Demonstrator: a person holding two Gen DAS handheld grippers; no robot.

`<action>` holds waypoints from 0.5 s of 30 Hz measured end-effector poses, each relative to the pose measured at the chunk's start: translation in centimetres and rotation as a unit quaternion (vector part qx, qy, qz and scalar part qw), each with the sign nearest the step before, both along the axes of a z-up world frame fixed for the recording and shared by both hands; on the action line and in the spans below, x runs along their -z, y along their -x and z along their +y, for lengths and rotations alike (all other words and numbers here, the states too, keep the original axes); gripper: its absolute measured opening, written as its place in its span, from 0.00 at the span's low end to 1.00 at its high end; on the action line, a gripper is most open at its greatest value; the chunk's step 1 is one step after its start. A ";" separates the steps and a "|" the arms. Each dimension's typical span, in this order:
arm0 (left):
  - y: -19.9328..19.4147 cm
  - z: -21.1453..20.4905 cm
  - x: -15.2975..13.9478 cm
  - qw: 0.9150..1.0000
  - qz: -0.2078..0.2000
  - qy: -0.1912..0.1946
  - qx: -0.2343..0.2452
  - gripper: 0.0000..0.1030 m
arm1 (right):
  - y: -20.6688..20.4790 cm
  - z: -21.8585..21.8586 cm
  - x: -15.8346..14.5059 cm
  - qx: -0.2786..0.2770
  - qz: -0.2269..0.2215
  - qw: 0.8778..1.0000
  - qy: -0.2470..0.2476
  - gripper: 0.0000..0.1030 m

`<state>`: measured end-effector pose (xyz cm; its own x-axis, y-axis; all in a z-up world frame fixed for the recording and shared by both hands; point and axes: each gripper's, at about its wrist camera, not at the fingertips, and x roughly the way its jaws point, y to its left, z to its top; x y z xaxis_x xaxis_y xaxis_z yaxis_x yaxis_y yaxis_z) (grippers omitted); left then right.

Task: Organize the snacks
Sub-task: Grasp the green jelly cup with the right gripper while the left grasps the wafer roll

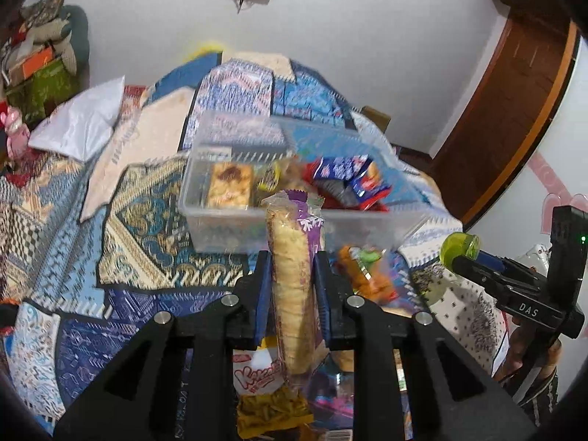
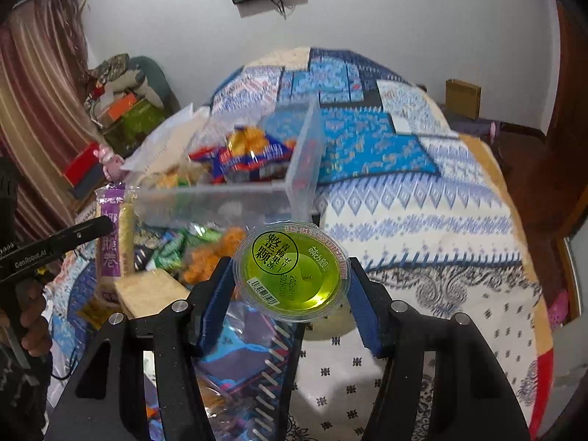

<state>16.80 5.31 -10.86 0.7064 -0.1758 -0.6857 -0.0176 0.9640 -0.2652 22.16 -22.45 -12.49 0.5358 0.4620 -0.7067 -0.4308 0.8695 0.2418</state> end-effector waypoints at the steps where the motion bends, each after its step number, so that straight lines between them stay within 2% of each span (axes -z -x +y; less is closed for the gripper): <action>1: 0.1 -0.1 -0.7 1.000 -0.009 -0.004 0.000 0.21 | 0.0 0.0 -0.5 0.000 -0.006 1.000 -0.003 0.55; 10: -1.0 1.3 -5.4 0.997 -0.068 -0.021 -0.019 0.21 | -1.5 2.0 -3.7 -0.017 -0.051 0.998 -0.018 0.55; 15: -2.7 2.7 -6.4 0.995 -0.086 -0.037 -0.041 0.21 | -3.0 3.3 -4.2 -0.022 -0.058 0.998 -0.022 0.55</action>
<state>19.54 8.04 -4.43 0.8243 -0.0671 -0.5621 -0.0564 0.9783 -0.1994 25.11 -19.11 -8.33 0.5917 0.5155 -0.6198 -0.4956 0.8390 0.2247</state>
